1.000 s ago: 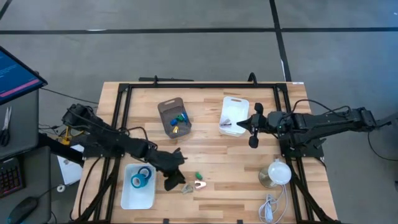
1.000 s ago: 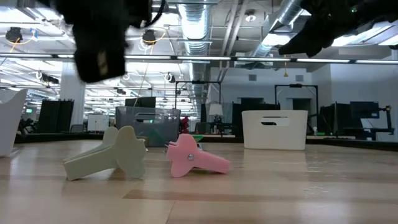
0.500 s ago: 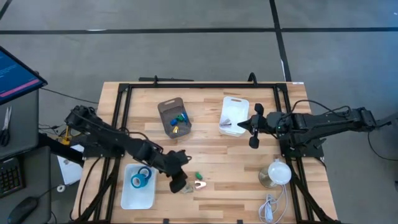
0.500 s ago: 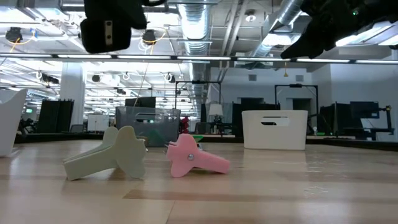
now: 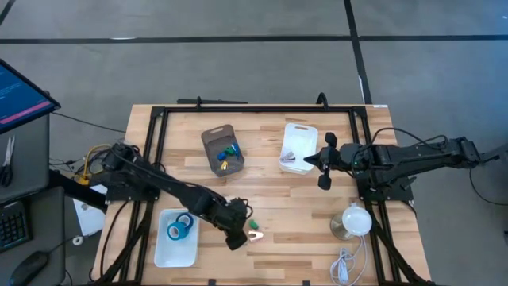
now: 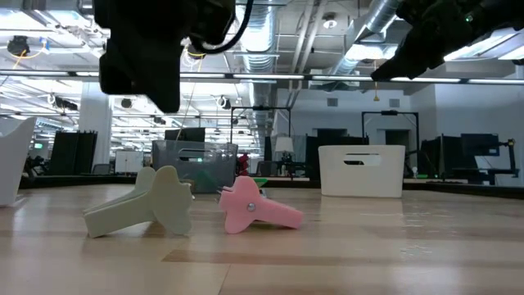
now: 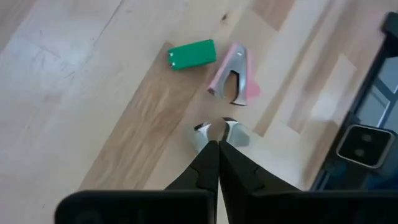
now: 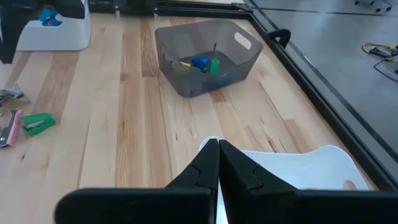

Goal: Pick and place Stapler, Stapler remover, tape
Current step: Put the gray stapler remover into the top white bin

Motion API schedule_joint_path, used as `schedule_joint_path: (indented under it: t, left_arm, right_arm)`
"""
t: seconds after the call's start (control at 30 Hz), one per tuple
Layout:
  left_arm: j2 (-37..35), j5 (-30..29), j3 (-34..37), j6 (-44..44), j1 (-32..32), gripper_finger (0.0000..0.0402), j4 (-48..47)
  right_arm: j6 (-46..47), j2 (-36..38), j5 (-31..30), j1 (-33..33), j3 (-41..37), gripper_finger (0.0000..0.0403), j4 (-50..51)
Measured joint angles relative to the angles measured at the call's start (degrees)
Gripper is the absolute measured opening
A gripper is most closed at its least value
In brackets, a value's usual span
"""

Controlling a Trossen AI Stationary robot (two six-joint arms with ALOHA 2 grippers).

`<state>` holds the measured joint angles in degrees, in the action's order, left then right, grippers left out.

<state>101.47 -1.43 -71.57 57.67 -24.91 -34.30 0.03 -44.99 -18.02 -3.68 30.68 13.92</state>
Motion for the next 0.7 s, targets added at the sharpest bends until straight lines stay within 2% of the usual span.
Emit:
schedule_joint_path:
  t: [0.13, 0.33, 0.5, 0.7]
  left_arm:
    - [0.57, 1.43, 0.00, 0.24, 0.22, 0.0002, 0.13]
    - [0.36, 7.74, 0.00, -2.32, 0.22, 0.0016, -0.01]
    - [0.31, 9.01, 0.10, -3.63, 0.22, 0.0054, -0.12]
    - [0.31, 8.72, 3.97, -1.68, 0.28, 0.0109, 0.80]
  right_arm:
    - [0.00, 0.00, 0.00, 0.00, 0.00, 0.0000, 0.67]
    - [0.33, 0.00, 0.00, 0.00, 0.00, 0.0000, 1.15]
    - [0.17, 0.00, 0.00, 0.00, 0.00, 0.0000, 1.13]
    - [0.00, 0.00, -0.02, 0.00, 0.00, 0.0000, 1.59]
